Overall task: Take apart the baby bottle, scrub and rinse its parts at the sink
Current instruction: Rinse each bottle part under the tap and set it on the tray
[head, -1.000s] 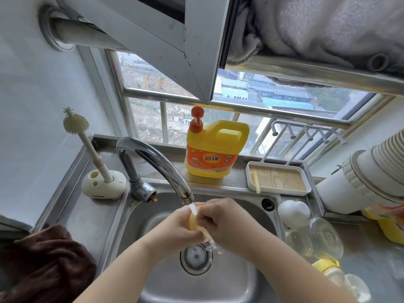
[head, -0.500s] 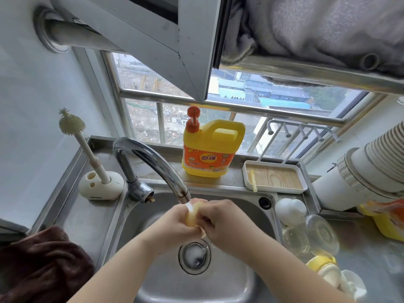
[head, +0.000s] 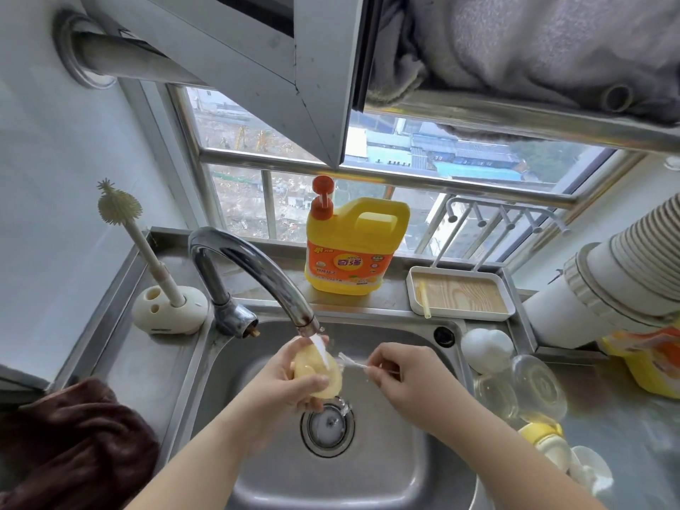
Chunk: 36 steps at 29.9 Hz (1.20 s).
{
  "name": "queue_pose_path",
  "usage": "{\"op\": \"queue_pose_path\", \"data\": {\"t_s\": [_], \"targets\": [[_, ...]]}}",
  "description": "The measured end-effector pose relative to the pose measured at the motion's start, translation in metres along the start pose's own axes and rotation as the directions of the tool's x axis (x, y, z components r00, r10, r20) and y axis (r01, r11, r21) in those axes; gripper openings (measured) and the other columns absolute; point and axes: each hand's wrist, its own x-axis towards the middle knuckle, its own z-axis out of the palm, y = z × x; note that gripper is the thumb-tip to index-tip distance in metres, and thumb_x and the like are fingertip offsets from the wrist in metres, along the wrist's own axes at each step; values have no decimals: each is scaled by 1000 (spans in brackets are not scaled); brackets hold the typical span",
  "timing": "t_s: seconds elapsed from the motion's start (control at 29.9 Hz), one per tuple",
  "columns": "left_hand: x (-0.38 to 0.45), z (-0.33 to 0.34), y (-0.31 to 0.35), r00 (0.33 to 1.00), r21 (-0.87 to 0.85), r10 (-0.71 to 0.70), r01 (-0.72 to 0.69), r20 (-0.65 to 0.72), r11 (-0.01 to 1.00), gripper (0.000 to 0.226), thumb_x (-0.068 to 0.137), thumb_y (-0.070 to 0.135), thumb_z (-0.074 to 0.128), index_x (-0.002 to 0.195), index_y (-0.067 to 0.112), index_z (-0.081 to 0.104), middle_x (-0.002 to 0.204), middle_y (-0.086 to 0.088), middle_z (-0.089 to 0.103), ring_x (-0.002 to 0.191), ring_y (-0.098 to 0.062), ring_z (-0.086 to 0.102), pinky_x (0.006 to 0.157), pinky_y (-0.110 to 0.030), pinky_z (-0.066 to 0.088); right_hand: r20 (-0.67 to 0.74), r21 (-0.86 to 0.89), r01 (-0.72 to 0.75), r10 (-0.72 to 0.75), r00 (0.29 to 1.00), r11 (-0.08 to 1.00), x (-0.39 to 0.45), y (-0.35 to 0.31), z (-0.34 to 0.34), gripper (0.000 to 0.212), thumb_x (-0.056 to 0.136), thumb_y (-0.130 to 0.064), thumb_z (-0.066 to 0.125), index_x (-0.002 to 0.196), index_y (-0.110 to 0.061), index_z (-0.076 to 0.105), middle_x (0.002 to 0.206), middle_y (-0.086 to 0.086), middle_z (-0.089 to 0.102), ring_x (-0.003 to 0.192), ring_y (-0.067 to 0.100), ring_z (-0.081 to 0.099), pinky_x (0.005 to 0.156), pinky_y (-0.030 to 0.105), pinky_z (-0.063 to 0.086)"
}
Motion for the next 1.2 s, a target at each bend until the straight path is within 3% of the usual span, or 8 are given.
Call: {"op": "queue_pose_path", "data": {"t_s": [0.13,0.23,0.4,0.67,0.77,0.87,1.0,1.2], "targets": [[-5,13,-9,990,-211,-137,143,45,967,51,77,20,70,119,0,47,92,-19,66,64,-23,62,63,-33,58,94,211,-96,78,993,973,-15,4,17,18,80,-28,72,95,-31,64,65,-7,52,55,0,43,56,12,37],[-9,26,-13,976,-195,-173,196,128,961,55,79,35,57,115,-6,51,89,-20,67,69,-23,66,69,-34,60,114,312,-127,96,989,942,-23,6,28,12,82,-24,70,93,-24,67,70,0,61,59,0,46,60,15,40],[-6,38,-22,952,-176,-288,302,100,937,51,83,42,48,111,1,57,99,-29,67,69,-28,69,63,-35,59,50,423,-210,208,977,881,-34,19,17,16,93,-30,55,83,-23,64,53,-17,51,51,-2,41,55,14,35],[18,83,-27,994,-93,-110,109,-7,990,17,87,-3,55,104,-1,58,84,-15,68,75,-21,68,62,-25,57,-27,511,-365,439,898,779,-46,55,-5,32,99,-27,42,74,-23,60,50,-13,46,44,0,38,48,14,31],[33,106,-27,997,-53,-78,77,-26,996,11,90,-1,54,99,1,58,79,-11,69,70,-18,68,63,-26,58,-61,525,-398,499,864,752,-45,67,-18,20,97,-21,47,86,-22,64,59,-11,52,47,-2,46,49,12,35],[54,127,-26,990,-30,-50,46,-133,998,9,93,3,53,100,5,58,83,-9,70,75,-18,69,71,-29,59,-178,456,-428,552,815,780,-41,80,-41,16,95,-25,51,106,-22,62,80,-10,60,76,5,57,70,20,46],[96,156,-12,967,20,-38,44,-254,999,15,95,10,51,109,6,54,103,-12,64,91,-23,66,73,-27,58,-274,350,-427,527,804,834,-37,99,-87,12,95,-31,50,102,-34,59,93,-9,63,91,10,59,80,27,50],[174,194,0,918,101,10,33,-397,994,21,96,10,51,116,7,47,102,-12,55,76,-20,63,77,-34,56,-264,368,-354,462,847,860,-25,128,-129,14,96,-28,49,105,-28,61,89,-12,63,81,-1,56,63,9,40]]}}
